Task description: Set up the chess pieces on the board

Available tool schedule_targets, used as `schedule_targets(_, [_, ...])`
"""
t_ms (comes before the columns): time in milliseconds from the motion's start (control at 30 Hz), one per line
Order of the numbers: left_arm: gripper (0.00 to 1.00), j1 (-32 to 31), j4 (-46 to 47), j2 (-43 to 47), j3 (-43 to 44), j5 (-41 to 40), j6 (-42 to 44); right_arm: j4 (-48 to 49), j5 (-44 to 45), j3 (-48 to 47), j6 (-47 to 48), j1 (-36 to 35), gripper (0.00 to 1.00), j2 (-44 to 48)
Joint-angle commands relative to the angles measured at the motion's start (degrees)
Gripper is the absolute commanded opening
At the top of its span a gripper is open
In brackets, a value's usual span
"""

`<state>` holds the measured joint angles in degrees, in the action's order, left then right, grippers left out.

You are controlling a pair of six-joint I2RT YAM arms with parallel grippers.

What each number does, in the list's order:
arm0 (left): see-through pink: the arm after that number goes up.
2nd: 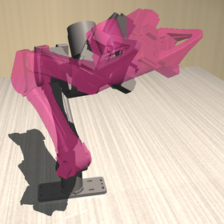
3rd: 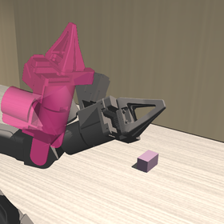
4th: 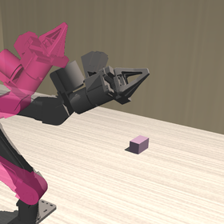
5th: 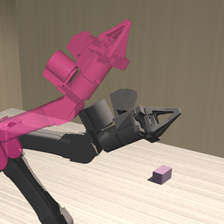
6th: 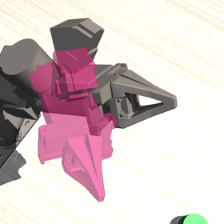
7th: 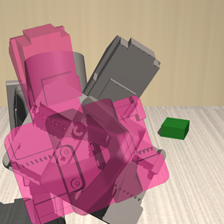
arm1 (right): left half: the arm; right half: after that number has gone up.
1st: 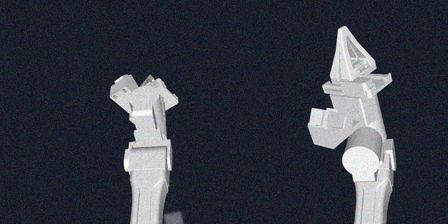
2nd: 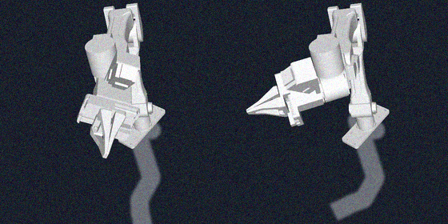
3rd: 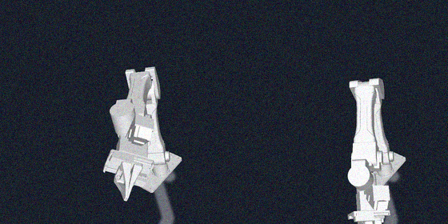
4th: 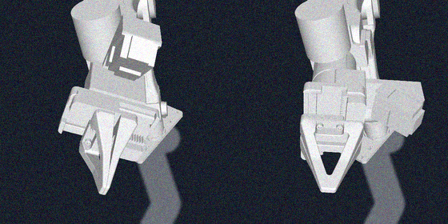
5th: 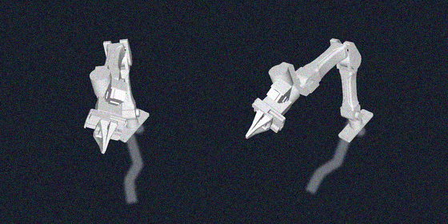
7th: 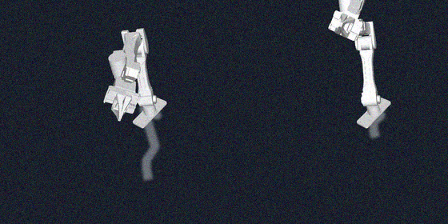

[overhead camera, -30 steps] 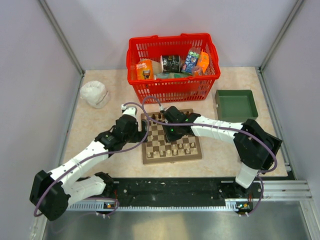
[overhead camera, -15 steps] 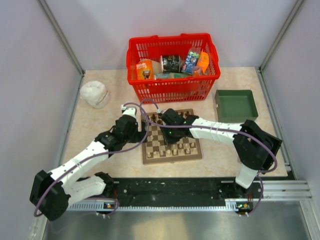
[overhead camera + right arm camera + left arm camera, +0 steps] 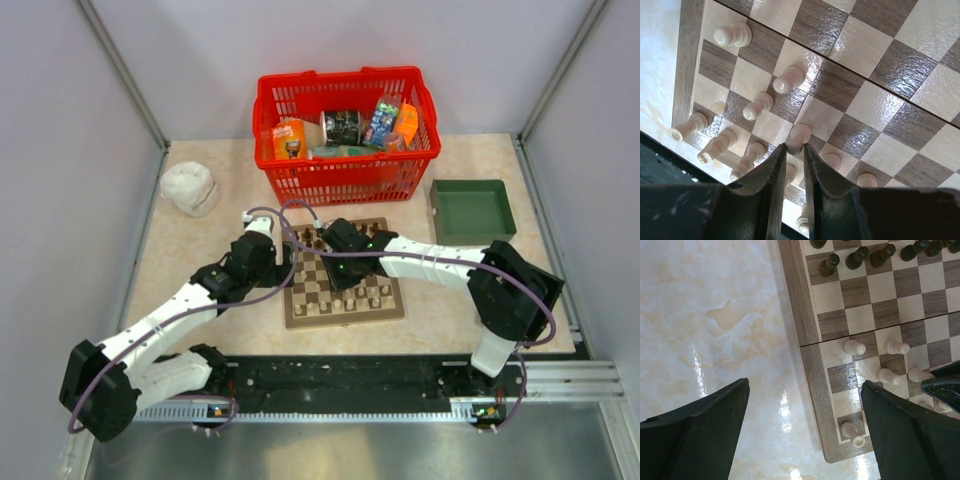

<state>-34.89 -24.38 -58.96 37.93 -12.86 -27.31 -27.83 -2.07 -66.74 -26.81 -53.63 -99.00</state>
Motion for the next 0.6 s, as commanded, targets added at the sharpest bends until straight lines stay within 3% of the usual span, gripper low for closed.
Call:
schedule_targets(0, [0.99,0.3,2.1,1.4,0.0,0.4,-0.3,-0.4,0.0,-0.1,-0.4,-0.9,0.21,3.3])
schedule_targets(567, [0.99,0.2,2.3,1.1,0.1,0.7,-0.1,1.3,1.5,-1.1,-1.0,-0.9,0.28,1.6])
